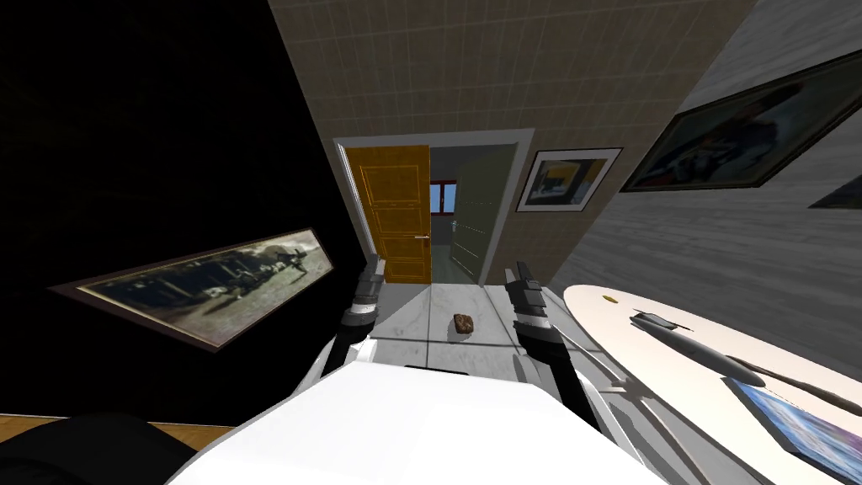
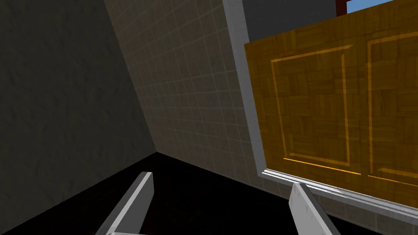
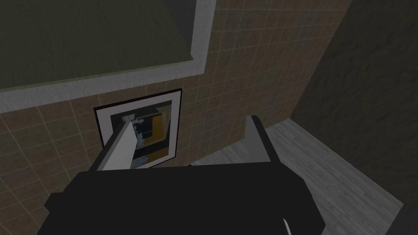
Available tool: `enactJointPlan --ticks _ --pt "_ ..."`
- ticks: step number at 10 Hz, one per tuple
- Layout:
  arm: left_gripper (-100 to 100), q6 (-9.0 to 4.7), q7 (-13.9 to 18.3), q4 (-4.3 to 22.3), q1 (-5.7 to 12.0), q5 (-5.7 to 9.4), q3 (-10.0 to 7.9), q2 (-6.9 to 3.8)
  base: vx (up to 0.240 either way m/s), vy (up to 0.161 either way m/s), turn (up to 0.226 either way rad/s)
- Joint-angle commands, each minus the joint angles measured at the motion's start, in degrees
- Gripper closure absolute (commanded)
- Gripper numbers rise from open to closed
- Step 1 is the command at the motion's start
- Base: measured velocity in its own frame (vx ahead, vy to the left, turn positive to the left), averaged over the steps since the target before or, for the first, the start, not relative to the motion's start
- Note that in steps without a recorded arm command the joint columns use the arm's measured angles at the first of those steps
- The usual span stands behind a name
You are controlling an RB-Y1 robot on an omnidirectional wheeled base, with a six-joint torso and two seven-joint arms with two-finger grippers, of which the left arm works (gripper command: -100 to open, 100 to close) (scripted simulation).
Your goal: Push the door open
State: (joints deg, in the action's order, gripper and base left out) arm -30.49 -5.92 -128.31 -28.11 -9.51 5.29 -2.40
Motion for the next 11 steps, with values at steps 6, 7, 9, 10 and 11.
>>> enactJointPlan --ticks 6,7,9,10,11 --pt "-100 5.70 -4.52 5.03 3.43 -6.89 2.81 -0.98 0.062 0.069 0.008" --pt "-100 6.49 -5.12 5.74 3.88 -7.86 3.16 -1.14 0.071 0.070 0.005" --pt "-100 8.97 -7.02 7.98 5.30 -10.88 4.27 -1.60 0.090 0.096 0.013" --pt "-100 9.89 -7.72 8.81 5.82 -12.00 4.68 -1.74 0.083 0.083 0.004" --pt "-100 10.81 -8.42 9.63 6.35 -13.11 5.08 -1.87 0.087 0.070 0.008"
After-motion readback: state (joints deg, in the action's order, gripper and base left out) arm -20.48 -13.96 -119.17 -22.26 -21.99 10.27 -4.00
